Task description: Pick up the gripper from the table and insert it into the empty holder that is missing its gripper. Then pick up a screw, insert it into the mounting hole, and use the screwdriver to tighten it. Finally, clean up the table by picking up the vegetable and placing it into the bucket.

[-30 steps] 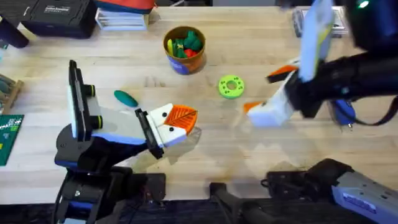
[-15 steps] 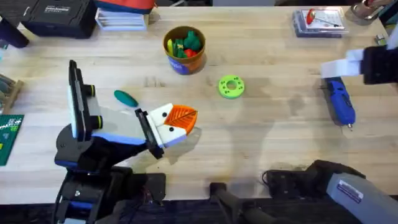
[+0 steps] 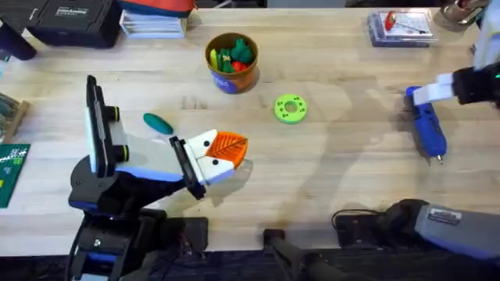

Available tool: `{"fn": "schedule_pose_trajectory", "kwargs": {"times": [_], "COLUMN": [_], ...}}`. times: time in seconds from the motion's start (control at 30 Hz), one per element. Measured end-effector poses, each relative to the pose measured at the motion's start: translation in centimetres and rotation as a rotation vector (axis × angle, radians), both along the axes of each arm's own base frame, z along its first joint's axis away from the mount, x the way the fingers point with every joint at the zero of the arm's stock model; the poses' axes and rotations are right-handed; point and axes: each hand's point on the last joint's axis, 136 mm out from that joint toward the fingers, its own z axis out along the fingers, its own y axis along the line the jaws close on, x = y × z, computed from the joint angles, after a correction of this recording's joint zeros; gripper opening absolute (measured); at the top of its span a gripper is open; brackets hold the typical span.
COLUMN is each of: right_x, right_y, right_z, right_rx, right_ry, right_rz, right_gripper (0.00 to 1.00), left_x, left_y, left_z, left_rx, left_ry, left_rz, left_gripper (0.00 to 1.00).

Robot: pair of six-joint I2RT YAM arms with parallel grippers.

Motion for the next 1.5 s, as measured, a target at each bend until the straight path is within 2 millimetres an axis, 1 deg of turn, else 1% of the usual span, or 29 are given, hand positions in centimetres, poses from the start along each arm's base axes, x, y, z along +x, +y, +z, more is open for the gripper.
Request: {"fn": "schedule_pose_trajectory", "kwargs": {"times": [0.17, 0.23, 0.3, 0.53, 0.6, 0.77, 1.13, 1.2, 1.27, 1.37, 1.4, 1.5], "right_x": [1.4, 1.9, 2.3, 2.6, 3.0, 3.5, 3.2, 3.1, 3.0, 3.0, 3.2, 3.4], "right_y": [-0.1, -0.3, -0.4, -0.5, -0.5, -0.5, -0.6, -0.5, -0.2, -0.2, -0.4, -0.9], "right_z": [-3.2, -4.5, -5.8, -9.2, -9.6, -9.7, -9.8, -9.9, -10.0, -10.0, -9.9, -10.1], "right_rx": [0.045, 0.058, 0.070, 0.112, 0.121, 0.125, 0.154, 0.168, 0.184, 0.182, 0.172, 0.155], "right_ry": [0.054, 0.070, 0.089, 0.152, 0.142, 0.123, 0.122, 0.123, 0.123, 0.121, 0.115, 0.112], "right_rz": [0.071, 0.082, 0.092, 0.100, 0.103, 0.108, 0.096, 0.093, 0.093, 0.096, 0.099, 0.091], "right_gripper": [0.994, 0.994, 0.994, 0.994, 0.994, 0.993, 0.984, 0.910, 0.763, 0.455, 0.339, 0.044], "left_x": [0.0, 0.0, 0.0, 0.0, 0.0, 0.0, 0.0, 0.0, 0.0, 0.0, 0.0, 0.0], "left_y": [0.0, 0.0, 0.0, 0.0, 0.0, 0.0, 0.0, 0.0, 0.0, 0.0, 0.0, 0.0], "left_z": [0.0, 0.0, 0.0, 0.0, 0.0, 0.0, 0.0, 0.0, 0.0, 0.0, 0.0, 0.0], "left_rx": [0.000, 0.000, 0.000, 0.000, 0.000, 0.000, 0.000, 0.000, 0.000, 0.000, 0.000, 0.000], "left_ry": [0.000, 0.000, 0.000, 0.000, 0.000, 0.000, 0.000, 0.000, 0.000, 0.000, 0.000, 0.000], "left_rz": [0.000, 0.000, 0.000, 0.000, 0.000, 0.000, 0.000, 0.000, 0.000, 0.000, 0.000, 0.000], "left_gripper": [0.037, 0.009, 0.005, 0.005, 0.005, 0.005, 0.005, 0.005, 0.005, 0.005, 0.005, 0.005]}}
